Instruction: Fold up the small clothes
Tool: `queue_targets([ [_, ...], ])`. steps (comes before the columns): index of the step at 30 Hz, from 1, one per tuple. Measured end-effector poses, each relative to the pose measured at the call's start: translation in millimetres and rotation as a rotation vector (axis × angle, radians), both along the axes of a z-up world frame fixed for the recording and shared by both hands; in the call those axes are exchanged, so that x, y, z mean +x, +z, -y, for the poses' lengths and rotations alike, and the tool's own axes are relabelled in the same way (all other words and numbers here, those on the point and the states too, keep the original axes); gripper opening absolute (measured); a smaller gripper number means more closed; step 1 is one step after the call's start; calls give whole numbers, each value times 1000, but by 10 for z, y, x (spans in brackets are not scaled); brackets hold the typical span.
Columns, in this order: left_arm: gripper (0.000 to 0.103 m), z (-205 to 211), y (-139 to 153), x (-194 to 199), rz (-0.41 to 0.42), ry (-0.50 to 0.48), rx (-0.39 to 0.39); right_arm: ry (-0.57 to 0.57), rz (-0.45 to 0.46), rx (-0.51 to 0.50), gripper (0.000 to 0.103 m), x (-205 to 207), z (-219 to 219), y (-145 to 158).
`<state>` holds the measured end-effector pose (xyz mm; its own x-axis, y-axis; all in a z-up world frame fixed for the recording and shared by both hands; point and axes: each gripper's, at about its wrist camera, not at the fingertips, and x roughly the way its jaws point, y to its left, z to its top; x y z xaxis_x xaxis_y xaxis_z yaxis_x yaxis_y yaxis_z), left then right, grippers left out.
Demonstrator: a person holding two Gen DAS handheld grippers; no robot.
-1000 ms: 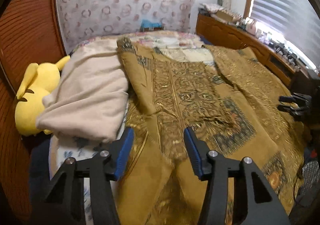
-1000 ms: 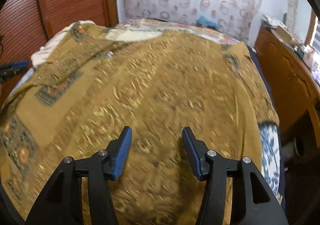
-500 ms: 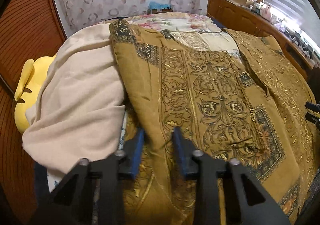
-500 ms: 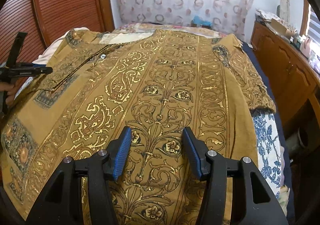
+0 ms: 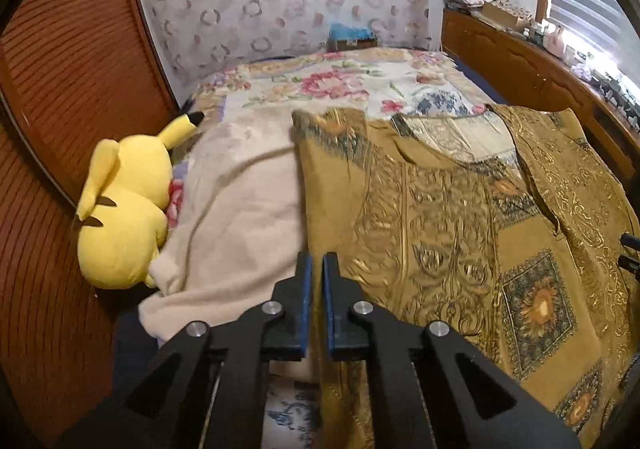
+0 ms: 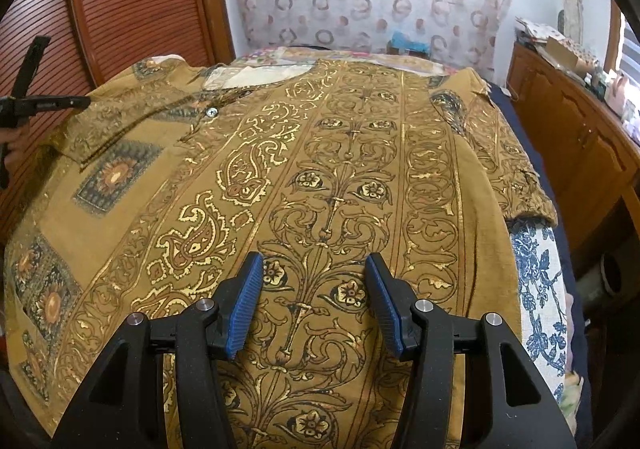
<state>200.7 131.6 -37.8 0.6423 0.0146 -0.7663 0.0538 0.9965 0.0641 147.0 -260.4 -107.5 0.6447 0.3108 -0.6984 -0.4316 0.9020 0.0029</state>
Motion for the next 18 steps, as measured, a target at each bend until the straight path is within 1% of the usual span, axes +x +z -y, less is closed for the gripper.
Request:
queue_targets([
  [1, 11, 11, 28, -27, 14, -10, -7, 0, 0, -1, 54, -5, -2, -1],
  [2, 14, 27, 56, -60, 26, -25, -23, 0, 0, -1, 54, -4, -2, -1],
  [3, 21, 67, 82, -80, 38, -39, -37, -1, 0, -1, 54, -4, -2, 0],
  [4, 30, 120, 123, -122, 53, -63, -47, -1, 0, -1, 54, -3, -3, -1],
  [5, 36, 188, 152, -176, 75, -86, -48, -1, 0, -2, 54, -3, -3, -1],
  [6, 45, 254, 163, -200, 87, -101, -48, -1, 0, -2, 54, -2, -2, -1],
  [8, 51, 457, 191, -283, 110, -150, -51, -1, 1, -5, 54, -2, -6, -5],
  [9, 60, 552, 196, -316, 124, -173, -62, -1, 1, -7, 54, -3, -8, -6],
  [10, 62, 658, 191, -348, 135, -200, -80, -1, 1, -9, 54, -6, -10, -8],
  [12, 62, 822, 150, -372, 129, -242, -114, -2, 2, -12, 54, -12, -9, -10],
  [16, 62, 1213, -27, -367, 93, -309, -127, -2, 2, -12, 54, -10, -14, -10],
  [18, 62, 1332, -123, -333, 68, -327, -132, -2, 2, -11, 54, -9, -14, -9],
])
